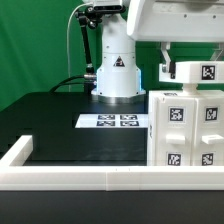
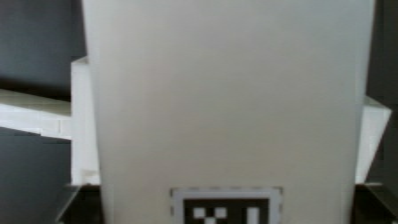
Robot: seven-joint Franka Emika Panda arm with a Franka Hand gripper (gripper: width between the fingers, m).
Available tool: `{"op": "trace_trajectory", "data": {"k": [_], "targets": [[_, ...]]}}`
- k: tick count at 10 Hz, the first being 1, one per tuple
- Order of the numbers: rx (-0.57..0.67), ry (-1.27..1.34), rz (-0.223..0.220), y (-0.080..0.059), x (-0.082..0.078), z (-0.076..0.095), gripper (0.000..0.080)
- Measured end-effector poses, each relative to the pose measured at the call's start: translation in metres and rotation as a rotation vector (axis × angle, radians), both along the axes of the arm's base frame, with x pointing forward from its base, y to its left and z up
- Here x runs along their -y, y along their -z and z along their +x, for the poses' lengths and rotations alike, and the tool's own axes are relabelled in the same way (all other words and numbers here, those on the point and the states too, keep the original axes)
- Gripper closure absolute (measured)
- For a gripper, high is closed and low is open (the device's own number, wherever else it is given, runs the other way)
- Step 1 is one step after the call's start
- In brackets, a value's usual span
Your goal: Assemble cabinet
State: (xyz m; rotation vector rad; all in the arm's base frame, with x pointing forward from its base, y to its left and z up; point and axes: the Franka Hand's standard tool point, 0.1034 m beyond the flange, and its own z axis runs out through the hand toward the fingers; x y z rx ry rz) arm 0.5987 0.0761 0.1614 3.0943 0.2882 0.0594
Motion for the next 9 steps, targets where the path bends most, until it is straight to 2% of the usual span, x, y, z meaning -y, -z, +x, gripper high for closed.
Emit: {"op": "trace_trajectory", "data": {"k": [1, 7, 8, 9], "targets": [[0.004, -0.008, -0.001, 0.005, 0.0011, -0.0004, 0.0238], [0.062, -0.012, 0.005, 0.0054, 0.0003, 0.0067, 0.0238], [0.062, -0.012, 0.005, 0.0055, 0.0003, 0.0067, 0.0158], [0.062, -0.012, 0.005, 0.0056, 0.0003, 0.0066, 0.0035]]}}
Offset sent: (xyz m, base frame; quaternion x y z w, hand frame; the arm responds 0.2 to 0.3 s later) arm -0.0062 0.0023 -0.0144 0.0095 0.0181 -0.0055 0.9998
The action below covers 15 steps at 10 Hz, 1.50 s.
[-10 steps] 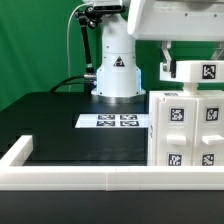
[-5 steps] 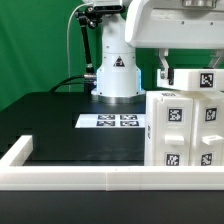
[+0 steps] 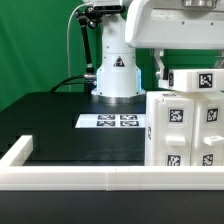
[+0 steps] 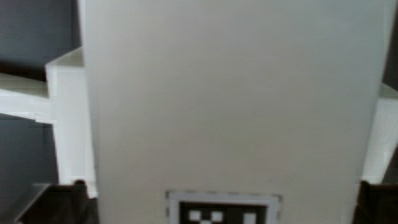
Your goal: Assemble cabinet
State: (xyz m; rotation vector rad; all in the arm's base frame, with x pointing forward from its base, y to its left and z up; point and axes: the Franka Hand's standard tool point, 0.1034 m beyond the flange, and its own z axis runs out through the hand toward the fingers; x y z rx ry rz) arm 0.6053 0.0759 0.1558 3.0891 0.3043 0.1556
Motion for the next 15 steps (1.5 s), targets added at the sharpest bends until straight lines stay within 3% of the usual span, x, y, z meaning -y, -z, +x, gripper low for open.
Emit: {"op": "trace_trajectory", "data": {"k": [6, 9, 13, 15], "targets": [[0.003, -0.001, 0.001, -0.001, 0.0, 0.0, 0.0003], [0.078, 0.018, 0.022, -0.004, 0.008, -0.001, 0.0003], [0.083, 0.019, 0.024, -0.007, 0.002, 0.009, 0.0003], [0.083, 0.015, 0.023, -0.008, -0.001, 0.015, 0.0241]]}}
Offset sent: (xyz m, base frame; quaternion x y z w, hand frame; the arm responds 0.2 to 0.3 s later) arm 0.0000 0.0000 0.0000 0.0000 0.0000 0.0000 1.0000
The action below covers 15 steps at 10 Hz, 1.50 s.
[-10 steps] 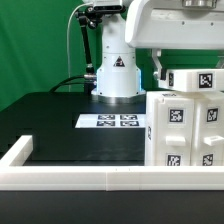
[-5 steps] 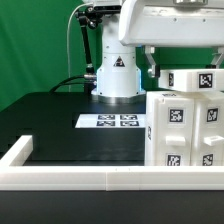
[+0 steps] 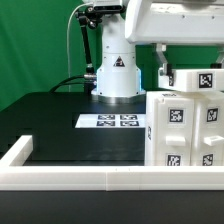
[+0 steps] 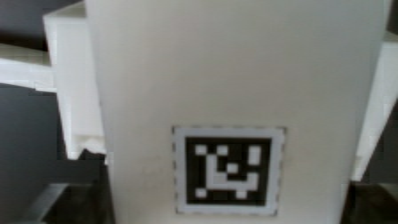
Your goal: Assemble cabinet
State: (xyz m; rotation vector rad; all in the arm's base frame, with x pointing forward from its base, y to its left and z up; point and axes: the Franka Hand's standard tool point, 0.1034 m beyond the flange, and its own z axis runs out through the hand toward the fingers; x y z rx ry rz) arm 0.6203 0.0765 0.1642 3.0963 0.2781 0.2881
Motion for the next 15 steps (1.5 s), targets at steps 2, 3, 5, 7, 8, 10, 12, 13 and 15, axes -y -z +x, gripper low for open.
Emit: {"op": "trace_trajectory", "data": {"k": [2, 3, 5, 7, 8, 10, 12, 13, 15], "targets": [[0.004, -0.001, 0.0, 0.0002, 0.0001, 0.0005, 0.0238], [0.004, -0.002, 0.0, 0.0002, 0.0, 0.0005, 0.0238], [0.004, 0.013, 0.002, 0.0002, 0.0002, 0.0005, 0.0238], [0.004, 0.121, 0.027, 0.0003, -0.0004, 0.0004, 0.0238], [0.003, 0.18, 0.042, 0.0004, -0.0008, 0.0003, 0.0236], [0.007, 0.338, 0.076, 0.001, -0.002, -0.0002, 0.0236], [0.035, 0.547, 0.128, 0.0025, -0.0013, -0.0037, 0.0236], [0.053, 0.7, 0.174, 0.0031, 0.0009, -0.0036, 0.0236], [0.059, 0.942, 0.228, 0.0039, 0.0049, -0.0037, 0.0236]]}}
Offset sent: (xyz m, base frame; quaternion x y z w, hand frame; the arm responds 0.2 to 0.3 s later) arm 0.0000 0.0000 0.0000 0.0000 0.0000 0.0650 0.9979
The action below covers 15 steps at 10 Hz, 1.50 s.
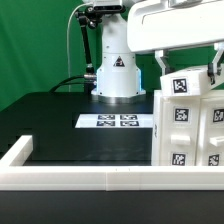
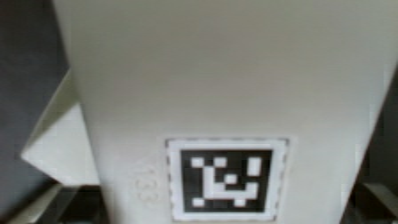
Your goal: Assemble cabinet
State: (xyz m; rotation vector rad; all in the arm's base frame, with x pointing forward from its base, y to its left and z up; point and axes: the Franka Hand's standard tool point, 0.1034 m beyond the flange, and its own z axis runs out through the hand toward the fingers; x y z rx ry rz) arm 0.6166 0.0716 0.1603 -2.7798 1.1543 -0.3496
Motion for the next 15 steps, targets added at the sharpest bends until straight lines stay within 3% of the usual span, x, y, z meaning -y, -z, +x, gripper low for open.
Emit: {"op": "trace_trajectory", "data": {"k": [2, 9, 12, 13, 14, 15], "targets": [[0.01, 0.195, 0.064, 0.001, 0.001, 0.002, 0.0236], [-0.003, 0.636, 0.187, -0.001, 0.0, 0.002, 0.0236], [-0.011, 0.697, 0.223, 0.0, 0.0, 0.002, 0.0236], [-0.005, 0.651, 0.222, -0.005, 0.001, 0.003, 0.007], [0.004, 0.644, 0.241, -0.013, 0.002, 0.005, 0.0022], [0.011, 0.63, 0.252, -0.02, 0.0, 0.005, 0.0022]]}}
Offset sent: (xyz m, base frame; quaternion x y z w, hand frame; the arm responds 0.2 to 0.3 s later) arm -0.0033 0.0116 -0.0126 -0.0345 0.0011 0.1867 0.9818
